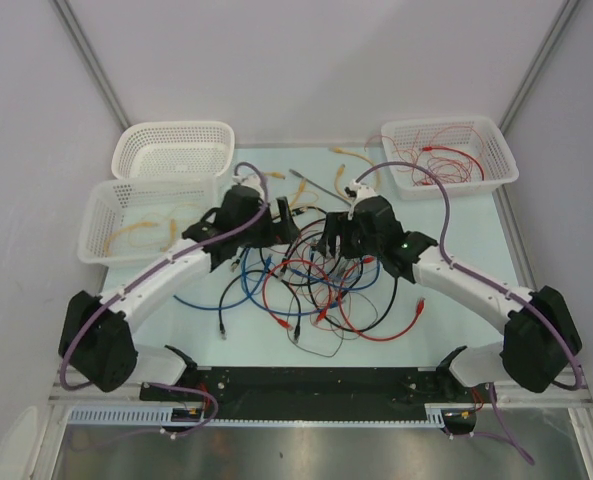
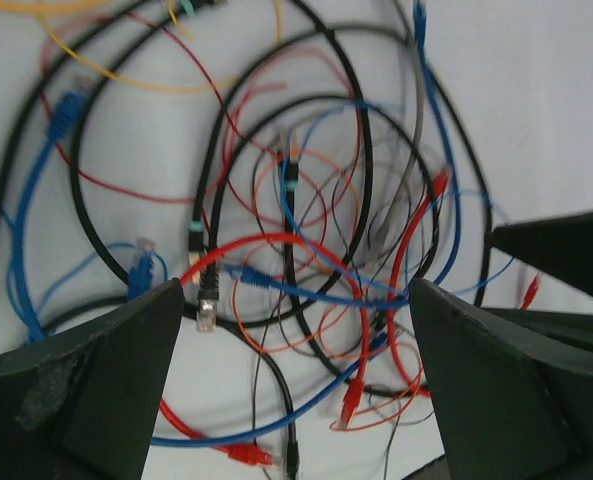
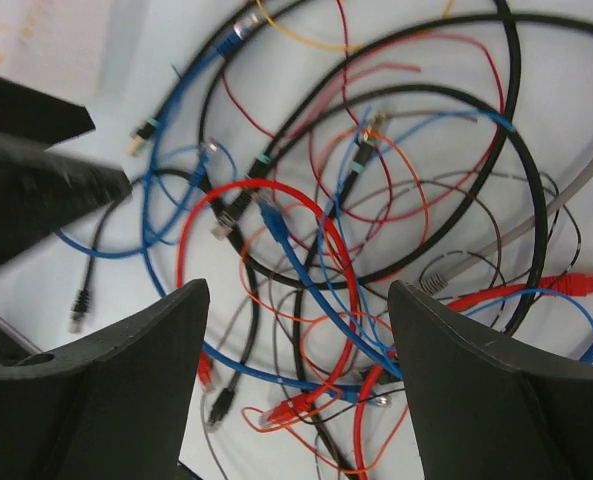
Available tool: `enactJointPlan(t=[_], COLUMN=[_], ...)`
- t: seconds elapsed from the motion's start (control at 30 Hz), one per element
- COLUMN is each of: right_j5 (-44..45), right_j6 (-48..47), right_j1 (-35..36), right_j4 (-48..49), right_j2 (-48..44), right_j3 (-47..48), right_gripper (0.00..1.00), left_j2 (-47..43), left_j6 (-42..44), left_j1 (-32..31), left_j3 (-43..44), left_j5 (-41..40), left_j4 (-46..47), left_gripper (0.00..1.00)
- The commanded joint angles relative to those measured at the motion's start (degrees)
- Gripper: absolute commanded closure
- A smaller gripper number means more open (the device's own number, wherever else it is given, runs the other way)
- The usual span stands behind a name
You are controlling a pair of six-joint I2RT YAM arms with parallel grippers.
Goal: Untangle the cables
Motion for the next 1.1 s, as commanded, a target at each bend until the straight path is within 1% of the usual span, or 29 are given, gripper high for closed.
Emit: enactJointPlan(t=[0.0, 0.03, 0.13, 0.17, 0.23, 0.27, 0.3, 0.43, 0.47, 0.53, 0.57, 0.63, 0.77, 0.87, 0.9, 0.93, 0.97, 1.03, 1.07], right_j5=[0.26, 0.61, 1.85, 4.37, 6.32, 9.37, 10.62, 14.58, 15.11, 15.56, 15.47, 15.03, 13.98, 12.92, 12.31, 12.04, 11.78, 11.25, 11.16], right_j6=[-3.94, -4.3, -3.52, -2.91, -0.54, 0.08, 0.7, 2.02, 2.11, 1.76, 1.06, 0.7, 0.7, 0.7, 0.79, 0.88, 0.97, 0.97, 1.14], right_j1=[2.56, 3.09, 4.33, 4.41, 4.33, 4.5, 4.5, 4.5, 4.5, 4.5, 4.5, 3.98, 2.66, 1.69, 1.52, 1.43, 1.43, 1.34, 1.34], right_j4=[-3.52, -3.7, -4.31, -4.83, -5.62, -5.98, -6.33, -6.42, -6.68, -7.38, -7.65, -8.96, -10.81, -10.73, -10.12, -9.94, -9.24, -8.8, -8.71], right_j2=[4.29, 5.09, 7.55, 7.65, 6.51, 5.72, 3.37, -4.81, -6.31, -10.26, -11.06, -12.82, -13.45, -12.74, -12.66, -12.65, -12.83, -13.18, -13.97], right_j3=[1.93, 1.93, 1.93, 1.93, 1.93, 1.85, 1.58, -0.17, -0.35, -0.7, -0.7, -0.7, -0.7, -0.7, -0.7, -0.7, -0.7, -0.7, -0.7], right_gripper=[0.23, 0.23, 0.24, 0.24, 0.25, 0.25, 0.25, 0.24, 0.24, 0.24, 0.24, 0.23, 0.23, 0.24, 0.24, 0.24, 0.24, 0.24, 0.24], left_j2=[1.69, 1.51, 2.03, 2.56, 4.57, 5.37, 6.25, 13.54, 16.95, 19.78, 22.05, 23.39, 25.15, 26.82, 27.43, 27.79, 28.05, 28.75, 29.11], left_j6=[1.91, 1.37, 0.23, -0.3, -0.74, -1.61, -2.05, -4.34, -4.34, -3.47, -2.86, -1.8, -0.83, -0.48, -0.22, -0.04, -0.04, 0.4, 0.58], left_j1=[-5.77, -5.95, -6.39, -6.47, -6.48, -6.39, -6.47, -6.48, -6.48, -6.48, -6.56, -6.74, -6.91, -7.09, -7.0, -7.09, -7.18, -7.26, -7.44], left_j3=[0.23, -2.57, -6.72, -7.34, -8.57, -8.84, -8.93, -5.34, -4.02, -0.33, 0.55, 2.23, 2.5, 2.58, 2.5, 2.41, 2.32, 2.23, 2.32], left_j5=[-5.48, -3.82, -3.1, -3.1, -2.92, -2.84, -2.75, -3.27, -3.54, -3.89, -3.8, -4.15, -4.42, -4.15, -4.24, -4.42, -4.77, -5.64, -6.43], left_j4=[-1.62, -0.65, 1.03, 1.12, 2.0, 2.26, 3.13, 3.32, 2.19, 1.13, 0.6, 0.24, 0.68, 0.16, 0.15, 0.24, 0.07, -0.28, -0.72], left_gripper=[0.0, 0.0, 0.0, 0.0, 0.0, 0.0, 0.0, 0.01, 0.0, 0.0, 0.0, 0.0, 0.0, 0.09, 0.16, 0.2, 0.26, 0.27, 0.26])
